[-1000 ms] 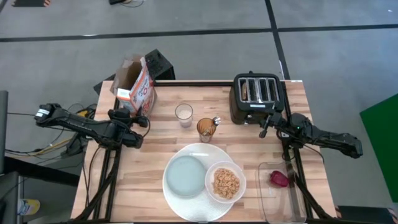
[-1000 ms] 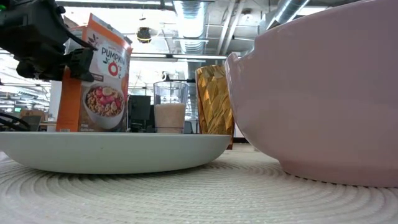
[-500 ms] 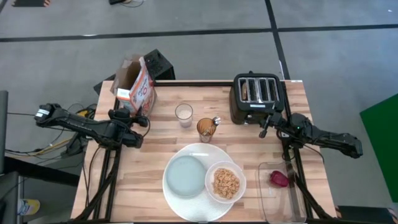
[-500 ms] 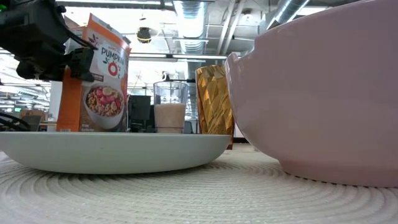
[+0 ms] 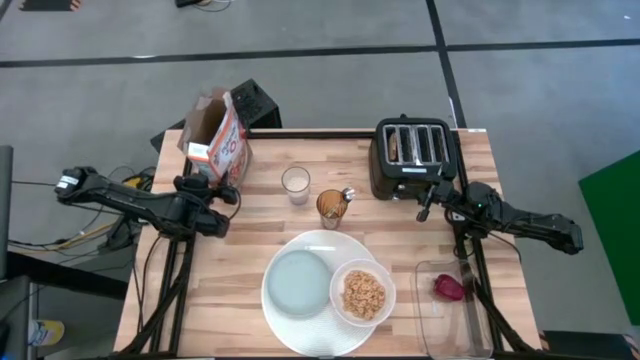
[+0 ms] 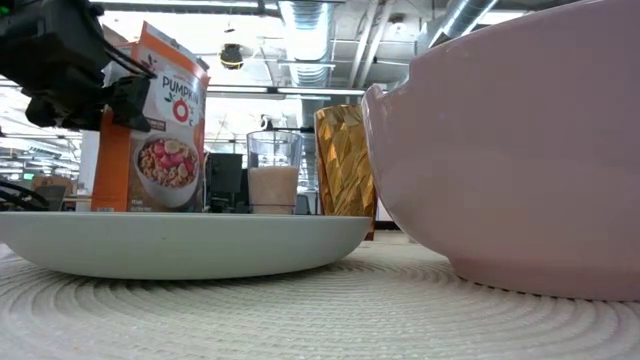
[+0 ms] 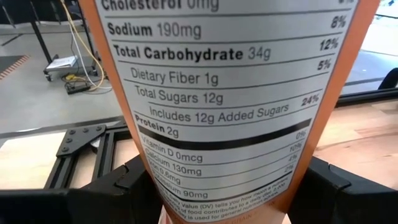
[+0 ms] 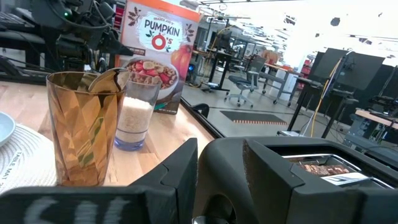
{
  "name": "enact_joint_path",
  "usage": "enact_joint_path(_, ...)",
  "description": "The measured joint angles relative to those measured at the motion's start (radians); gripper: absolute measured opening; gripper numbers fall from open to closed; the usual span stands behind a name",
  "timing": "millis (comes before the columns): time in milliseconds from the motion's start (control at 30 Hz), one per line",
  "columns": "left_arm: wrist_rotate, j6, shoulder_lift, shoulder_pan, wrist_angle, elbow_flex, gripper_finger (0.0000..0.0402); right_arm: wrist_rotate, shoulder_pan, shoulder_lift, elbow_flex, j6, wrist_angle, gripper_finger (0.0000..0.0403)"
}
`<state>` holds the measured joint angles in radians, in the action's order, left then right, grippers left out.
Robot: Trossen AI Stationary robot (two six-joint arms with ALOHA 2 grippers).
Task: Arrange a breakfast setting
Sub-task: Pour the cereal from the cereal box into the white bowl
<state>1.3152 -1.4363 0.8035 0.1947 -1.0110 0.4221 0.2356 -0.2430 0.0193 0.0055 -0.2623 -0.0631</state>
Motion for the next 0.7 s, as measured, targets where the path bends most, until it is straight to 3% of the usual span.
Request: enact_joint_path(700, 0.014, 0.035, -0.02, 0.0, 0.003, -0.001, 0.0246, 0.0, 0.0, 0.0, 0.0, 0.0, 0.0, 0.0151)
